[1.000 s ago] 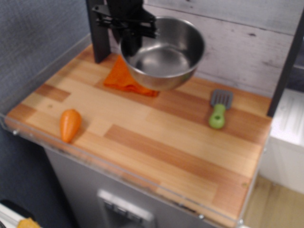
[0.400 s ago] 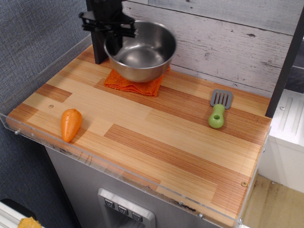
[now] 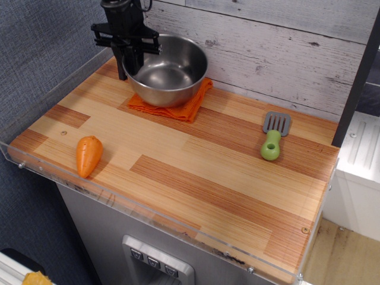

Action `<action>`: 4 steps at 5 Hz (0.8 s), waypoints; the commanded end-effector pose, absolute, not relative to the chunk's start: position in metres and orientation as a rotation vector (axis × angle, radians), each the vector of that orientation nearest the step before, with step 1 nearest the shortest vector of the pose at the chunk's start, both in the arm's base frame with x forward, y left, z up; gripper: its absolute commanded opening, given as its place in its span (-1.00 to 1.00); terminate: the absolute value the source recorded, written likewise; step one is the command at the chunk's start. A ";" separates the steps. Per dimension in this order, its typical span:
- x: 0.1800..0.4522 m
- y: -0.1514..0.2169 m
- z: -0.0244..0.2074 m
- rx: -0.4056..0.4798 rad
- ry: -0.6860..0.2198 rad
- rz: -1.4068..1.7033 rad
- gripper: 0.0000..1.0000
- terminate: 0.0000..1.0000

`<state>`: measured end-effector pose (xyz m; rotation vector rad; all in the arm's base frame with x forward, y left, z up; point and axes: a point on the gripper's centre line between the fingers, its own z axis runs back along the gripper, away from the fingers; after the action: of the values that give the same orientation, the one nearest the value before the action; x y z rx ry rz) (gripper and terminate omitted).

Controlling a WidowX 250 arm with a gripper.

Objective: Put the bowl on the orange cloth

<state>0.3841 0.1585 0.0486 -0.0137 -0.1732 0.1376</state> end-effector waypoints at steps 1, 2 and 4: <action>0.378 0.156 0.057 -0.055 -0.213 0.138 1.00 -1.00; 0.374 0.147 0.080 -0.057 -0.243 0.107 1.00 -1.00; 0.361 0.139 0.139 -0.066 -0.301 0.063 1.00 -1.00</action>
<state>0.3661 0.1342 0.1145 -0.0982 -0.2217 0.0658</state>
